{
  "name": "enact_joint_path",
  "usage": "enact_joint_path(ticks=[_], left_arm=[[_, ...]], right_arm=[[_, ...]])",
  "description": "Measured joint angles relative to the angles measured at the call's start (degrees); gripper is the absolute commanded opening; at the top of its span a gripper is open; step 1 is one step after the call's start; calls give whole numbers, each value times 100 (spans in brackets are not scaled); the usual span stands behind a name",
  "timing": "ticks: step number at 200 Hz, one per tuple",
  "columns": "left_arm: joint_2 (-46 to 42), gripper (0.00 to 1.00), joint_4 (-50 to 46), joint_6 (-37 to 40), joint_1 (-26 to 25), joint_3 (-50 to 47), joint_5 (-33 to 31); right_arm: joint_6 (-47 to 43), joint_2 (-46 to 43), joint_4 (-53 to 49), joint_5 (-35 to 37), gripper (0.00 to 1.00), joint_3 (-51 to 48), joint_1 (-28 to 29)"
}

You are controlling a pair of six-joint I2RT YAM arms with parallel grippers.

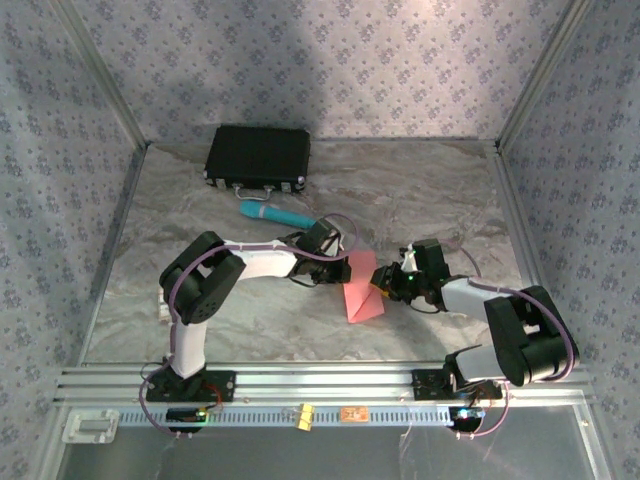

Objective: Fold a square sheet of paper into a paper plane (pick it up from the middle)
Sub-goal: Turn over the paper at the center of the table.

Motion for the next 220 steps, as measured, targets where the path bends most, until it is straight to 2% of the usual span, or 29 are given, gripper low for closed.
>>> enact_joint_path(ticks=[92,131,144,185,220], left_arm=[[-33,14,39,-2,-9,-31,0],[-232,25,26,-55,-11,-173,-136],[-411,35,24,-98,-11,-278,-264],[-1401,49,-262,-109,-48,-501,-953],[-2262,54,-503,-105,-7,-658,-1622]], right_arm=[[-116,63,177,-136,9,-74,-48],[-129,55,210,-205,5,-74,-52],[-179,2,170,-238,4,-70,-52],[-684,-573,-730,-66,4,293,46],[-1443,-1054,-2170,750,5,1259,339]])
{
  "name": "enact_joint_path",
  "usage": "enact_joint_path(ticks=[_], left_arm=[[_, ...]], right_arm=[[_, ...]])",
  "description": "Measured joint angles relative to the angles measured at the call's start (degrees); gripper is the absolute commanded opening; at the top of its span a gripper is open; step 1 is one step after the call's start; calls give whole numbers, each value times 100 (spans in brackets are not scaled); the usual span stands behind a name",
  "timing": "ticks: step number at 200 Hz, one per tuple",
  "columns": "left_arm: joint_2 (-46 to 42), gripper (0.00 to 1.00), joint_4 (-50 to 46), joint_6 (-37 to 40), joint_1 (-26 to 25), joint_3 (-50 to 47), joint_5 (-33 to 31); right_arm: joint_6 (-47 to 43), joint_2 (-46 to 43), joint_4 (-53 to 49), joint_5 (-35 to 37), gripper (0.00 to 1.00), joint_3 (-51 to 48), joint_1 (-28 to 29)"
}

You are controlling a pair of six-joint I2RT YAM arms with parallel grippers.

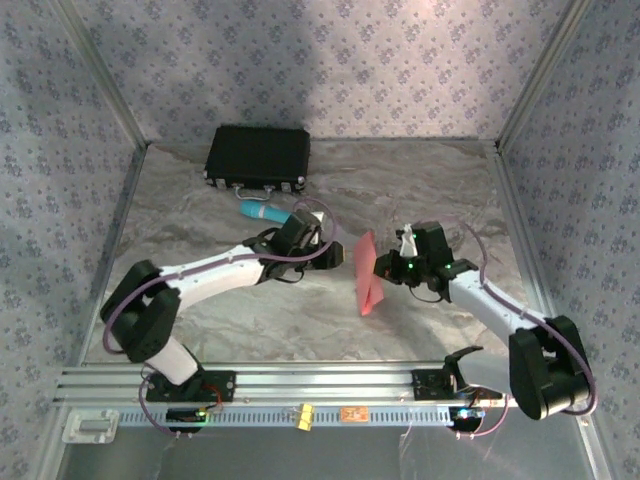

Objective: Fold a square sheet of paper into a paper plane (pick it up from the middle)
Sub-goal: Turn over the paper at the center of the table.

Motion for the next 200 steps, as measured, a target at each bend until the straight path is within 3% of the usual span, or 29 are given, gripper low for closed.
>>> enact_joint_path(ticks=[59,92,139,167,200], left_arm=[[-1163,64,-601,-310,363,-870,-1086],[-1875,68,-887,-544,514,-1237,-1624],[-2256,71,-1613,-739,686,-1252,-2225],[-2680,75,-2004,-907,846,-1296,-2549],[-3353,77,-2140,-1078,957,-1561,-2750]], right_arm=[[-708,87,-2210,2229,4,1631,754],[-680,533,-3082,3770,4,2087,1222],[-332,1552,-4098,5965,6,2653,2371],[-188,2623,-4325,6599,6,3112,2935],[-42,3869,-4516,6780,10,3958,3519]])
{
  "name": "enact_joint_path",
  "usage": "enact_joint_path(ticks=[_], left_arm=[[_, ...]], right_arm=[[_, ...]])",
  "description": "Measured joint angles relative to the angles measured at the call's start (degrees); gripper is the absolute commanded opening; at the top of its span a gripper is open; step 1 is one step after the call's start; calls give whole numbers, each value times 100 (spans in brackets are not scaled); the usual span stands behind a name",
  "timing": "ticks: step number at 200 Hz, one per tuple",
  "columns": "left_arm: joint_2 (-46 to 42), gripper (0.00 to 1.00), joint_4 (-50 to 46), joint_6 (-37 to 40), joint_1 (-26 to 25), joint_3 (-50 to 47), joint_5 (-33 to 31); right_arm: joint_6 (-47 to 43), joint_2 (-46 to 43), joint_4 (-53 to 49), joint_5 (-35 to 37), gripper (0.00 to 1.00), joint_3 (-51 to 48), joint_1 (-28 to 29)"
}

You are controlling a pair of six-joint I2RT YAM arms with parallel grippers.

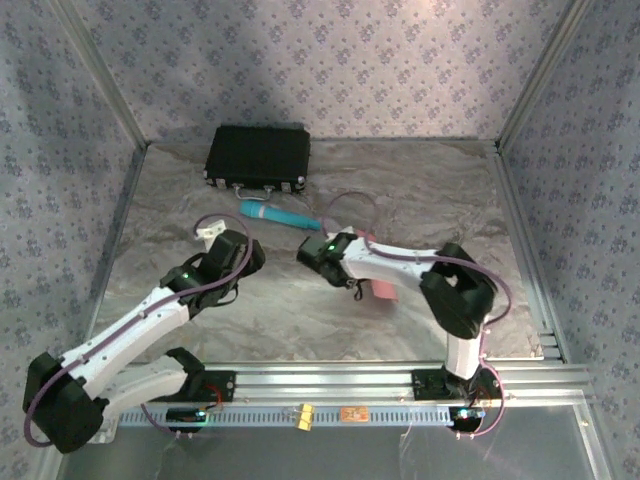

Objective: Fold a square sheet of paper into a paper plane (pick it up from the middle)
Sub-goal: Turn over the paper at the center of the table.

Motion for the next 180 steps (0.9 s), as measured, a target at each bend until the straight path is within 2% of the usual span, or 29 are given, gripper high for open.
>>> enact_joint_path(ticks=[34,70,90,99,114,121,138,152,180], left_arm=[[-199,77,-160,-22,63,-59,-26],[-216,77,-186,-17,66,-61,17],[-219,78,-144,11,83,-96,133],[-212,79,-142,44,101,-116,205],[-153,79,-129,98,114,-122,345],[-85,79,-101,138,127,-122,424],[179,79,83,269,142,-125,748],[422,78,278,358,142,-125,1078],[885,78,636,439,142,-125,1620]], right_arm=[[-68,573,293,-577,14,610,369],[-439,470,1502,-2459,40,420,188],[-575,-22,2227,-3569,43,-140,-127],[-577,-393,2520,-4081,41,-468,-343],[-494,-1209,3049,-4795,18,-1169,-826],[-444,-1650,3346,-5136,12,-1569,-1132],[-254,-2494,4017,-5995,10,-2459,-2015],[-153,-2752,4365,-6529,9,-2968,-2629],[-105,-2763,4594,-7215,8,-3484,-3058]])
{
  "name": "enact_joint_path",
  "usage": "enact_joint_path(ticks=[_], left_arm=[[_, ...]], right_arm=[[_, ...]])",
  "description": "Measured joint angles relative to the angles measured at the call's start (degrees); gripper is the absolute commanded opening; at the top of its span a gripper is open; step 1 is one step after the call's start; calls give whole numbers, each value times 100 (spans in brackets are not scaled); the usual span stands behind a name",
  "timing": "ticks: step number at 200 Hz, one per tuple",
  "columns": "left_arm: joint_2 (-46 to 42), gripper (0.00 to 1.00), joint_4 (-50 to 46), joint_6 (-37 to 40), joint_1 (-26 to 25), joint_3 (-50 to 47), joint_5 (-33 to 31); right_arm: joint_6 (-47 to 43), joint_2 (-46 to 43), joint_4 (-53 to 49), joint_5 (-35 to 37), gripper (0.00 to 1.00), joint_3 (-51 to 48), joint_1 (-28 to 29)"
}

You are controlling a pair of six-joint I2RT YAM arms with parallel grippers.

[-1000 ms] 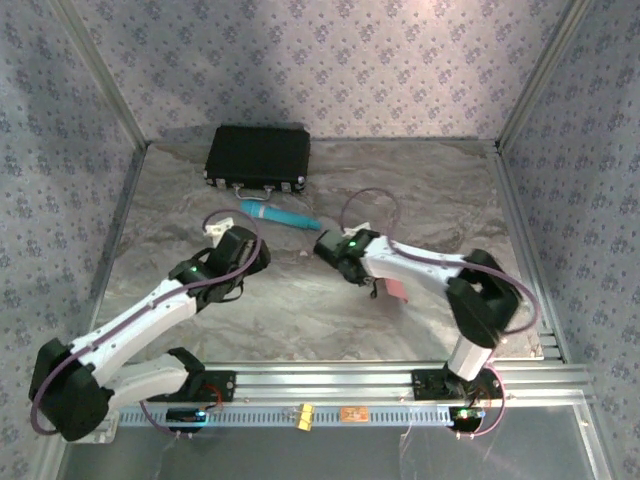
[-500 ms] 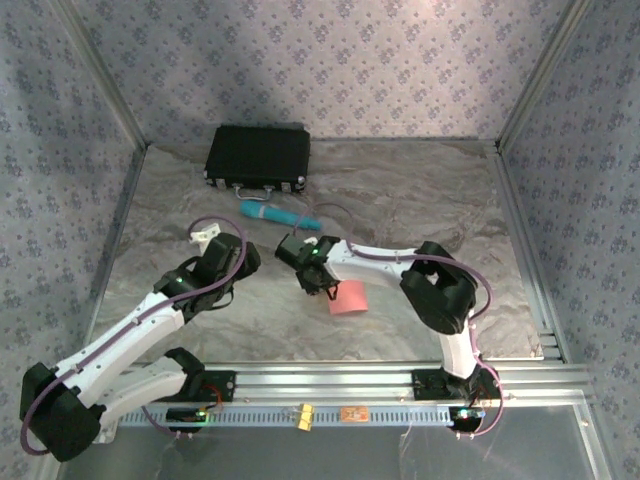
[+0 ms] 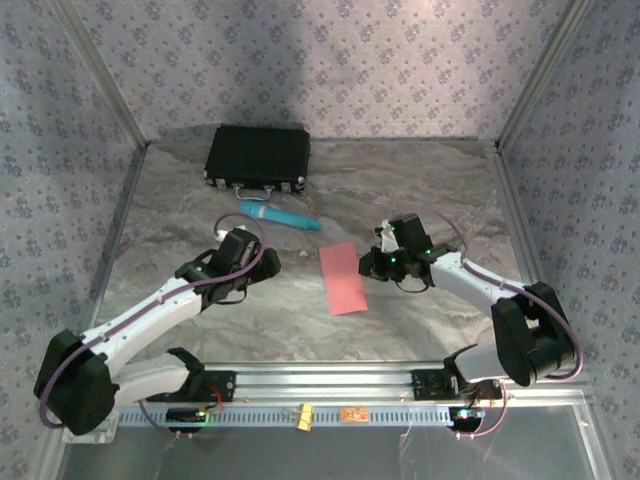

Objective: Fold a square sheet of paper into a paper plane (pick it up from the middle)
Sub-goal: Turn over the paper at the center of the table.

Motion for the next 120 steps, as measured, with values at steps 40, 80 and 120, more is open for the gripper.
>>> enact_joint_path(ticks=[40,80,120], left_arm=[[466,77,446,-7,0,0,562],[894,78,879,-46,0,2,1075],[1176,78,1054,-55,-2,57,1449]], right_arm=[[149,404,643,-640,8,-306,-142],[188,846,951,-909,8,-393,-175],[166,1222,1259,-1008,8,-511,-249]])
